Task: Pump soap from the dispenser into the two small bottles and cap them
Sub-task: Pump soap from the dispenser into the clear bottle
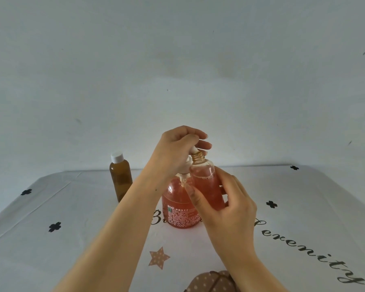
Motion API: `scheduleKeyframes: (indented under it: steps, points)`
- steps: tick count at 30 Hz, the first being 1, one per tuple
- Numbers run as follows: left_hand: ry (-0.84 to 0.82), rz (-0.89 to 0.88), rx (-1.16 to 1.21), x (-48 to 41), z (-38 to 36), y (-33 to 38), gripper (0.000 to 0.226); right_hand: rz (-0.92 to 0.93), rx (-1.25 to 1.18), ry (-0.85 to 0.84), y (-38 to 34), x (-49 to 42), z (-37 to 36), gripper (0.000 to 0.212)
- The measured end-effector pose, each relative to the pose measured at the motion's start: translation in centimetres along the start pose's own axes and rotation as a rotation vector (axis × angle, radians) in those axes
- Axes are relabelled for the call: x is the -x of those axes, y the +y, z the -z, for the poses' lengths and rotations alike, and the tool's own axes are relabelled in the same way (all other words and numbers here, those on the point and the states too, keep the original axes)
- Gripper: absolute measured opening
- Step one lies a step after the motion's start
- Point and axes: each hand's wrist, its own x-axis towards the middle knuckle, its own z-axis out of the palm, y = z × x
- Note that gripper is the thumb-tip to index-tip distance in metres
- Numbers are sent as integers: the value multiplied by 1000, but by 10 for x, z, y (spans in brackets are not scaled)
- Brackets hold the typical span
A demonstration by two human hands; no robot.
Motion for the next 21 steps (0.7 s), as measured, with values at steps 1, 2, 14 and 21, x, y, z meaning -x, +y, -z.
scheduleKeyframes:
  steps: [1,2,14,21]
  points:
    - [-3,-6,-8,0,0,0,25,1,1,0,0,0,0,62]
    - [-6,-14,-19,0,0,0,26,1,1,-1,1,0,0,62]
    - [-39,-124,-290,1,0,-10,33,-36,25,-42,8,3,2,60]
    - [-48,-114,-288,3,1,-5,30,-23,37,-29,7,2,0,60]
